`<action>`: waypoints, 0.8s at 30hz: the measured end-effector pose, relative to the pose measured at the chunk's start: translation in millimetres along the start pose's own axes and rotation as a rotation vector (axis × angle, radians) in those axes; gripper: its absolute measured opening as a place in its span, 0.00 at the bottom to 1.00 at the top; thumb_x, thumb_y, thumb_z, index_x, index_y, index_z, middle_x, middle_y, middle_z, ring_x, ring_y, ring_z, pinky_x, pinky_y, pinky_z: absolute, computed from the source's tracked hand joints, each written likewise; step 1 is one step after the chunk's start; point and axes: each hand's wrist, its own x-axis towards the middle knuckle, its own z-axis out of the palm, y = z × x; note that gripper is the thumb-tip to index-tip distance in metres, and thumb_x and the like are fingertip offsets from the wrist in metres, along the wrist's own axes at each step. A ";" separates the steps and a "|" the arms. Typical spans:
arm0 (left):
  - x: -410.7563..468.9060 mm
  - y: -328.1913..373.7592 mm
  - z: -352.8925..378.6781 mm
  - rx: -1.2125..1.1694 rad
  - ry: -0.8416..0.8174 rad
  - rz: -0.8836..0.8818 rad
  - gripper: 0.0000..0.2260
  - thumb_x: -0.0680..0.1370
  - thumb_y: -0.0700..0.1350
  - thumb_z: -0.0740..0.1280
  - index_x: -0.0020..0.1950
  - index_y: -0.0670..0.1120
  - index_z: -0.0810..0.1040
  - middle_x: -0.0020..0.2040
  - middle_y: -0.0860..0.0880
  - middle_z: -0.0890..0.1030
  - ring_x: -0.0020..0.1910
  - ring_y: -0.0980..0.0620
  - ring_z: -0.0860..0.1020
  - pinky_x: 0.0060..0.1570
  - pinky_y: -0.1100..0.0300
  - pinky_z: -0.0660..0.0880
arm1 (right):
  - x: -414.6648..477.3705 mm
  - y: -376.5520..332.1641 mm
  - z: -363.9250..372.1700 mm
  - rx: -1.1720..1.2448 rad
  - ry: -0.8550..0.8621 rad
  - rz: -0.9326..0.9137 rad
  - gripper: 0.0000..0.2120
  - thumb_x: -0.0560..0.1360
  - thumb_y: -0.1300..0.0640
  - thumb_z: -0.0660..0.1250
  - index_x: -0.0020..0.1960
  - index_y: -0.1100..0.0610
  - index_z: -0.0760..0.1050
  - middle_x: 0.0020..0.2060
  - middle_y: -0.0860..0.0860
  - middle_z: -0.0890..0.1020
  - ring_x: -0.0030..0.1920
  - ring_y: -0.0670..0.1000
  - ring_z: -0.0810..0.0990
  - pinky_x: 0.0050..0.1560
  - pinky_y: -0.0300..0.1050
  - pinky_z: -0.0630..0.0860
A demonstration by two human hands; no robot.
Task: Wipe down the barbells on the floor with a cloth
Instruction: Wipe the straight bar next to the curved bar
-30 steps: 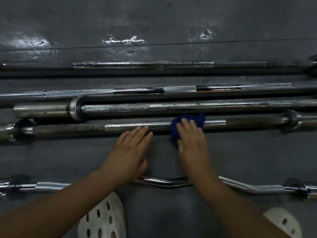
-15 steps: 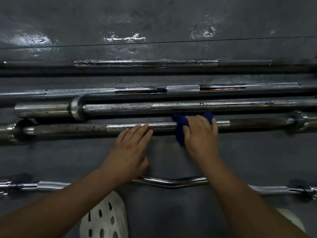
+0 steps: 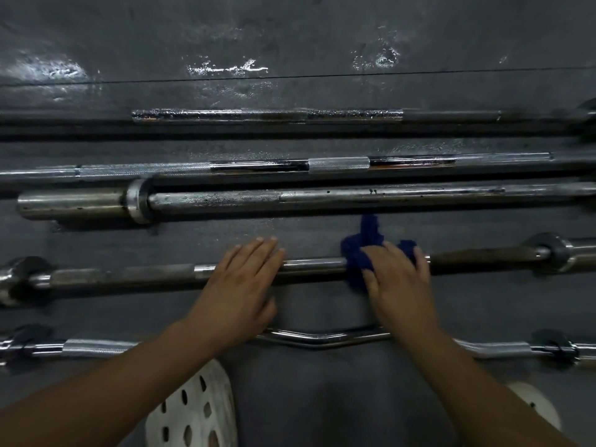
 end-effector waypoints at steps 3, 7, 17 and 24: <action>-3.8 -4.3 -0.6 0.004 0.002 -0.011 0.33 0.69 0.53 0.59 0.74 0.44 0.69 0.75 0.43 0.68 0.73 0.44 0.67 0.72 0.48 0.59 | -3.1 17.6 -6.6 0.001 0.080 0.196 0.17 0.80 0.47 0.52 0.54 0.52 0.77 0.52 0.50 0.82 0.60 0.52 0.76 0.73 0.61 0.57; -6.4 -3.6 2.2 -0.011 -0.023 -0.014 0.34 0.70 0.54 0.59 0.75 0.44 0.67 0.76 0.43 0.67 0.74 0.44 0.66 0.72 0.47 0.61 | -18.5 -8.3 11.5 0.010 0.066 0.137 0.14 0.79 0.50 0.57 0.59 0.53 0.77 0.55 0.50 0.81 0.65 0.53 0.74 0.72 0.62 0.57; -8.6 -5.4 2.2 -0.024 -0.007 -0.002 0.33 0.70 0.54 0.59 0.74 0.42 0.69 0.74 0.41 0.69 0.71 0.42 0.69 0.70 0.48 0.60 | -7.9 -22.2 -2.3 0.153 -0.025 0.003 0.21 0.76 0.60 0.64 0.69 0.56 0.71 0.45 0.53 0.79 0.46 0.55 0.78 0.56 0.52 0.74; -5.4 -0.2 2.0 -0.040 -0.002 -0.012 0.33 0.70 0.54 0.58 0.74 0.42 0.69 0.75 0.42 0.69 0.72 0.42 0.68 0.71 0.48 0.60 | -8.8 -39.3 7.2 0.217 0.098 0.120 0.20 0.69 0.59 0.56 0.54 0.59 0.82 0.53 0.59 0.81 0.52 0.60 0.77 0.58 0.54 0.73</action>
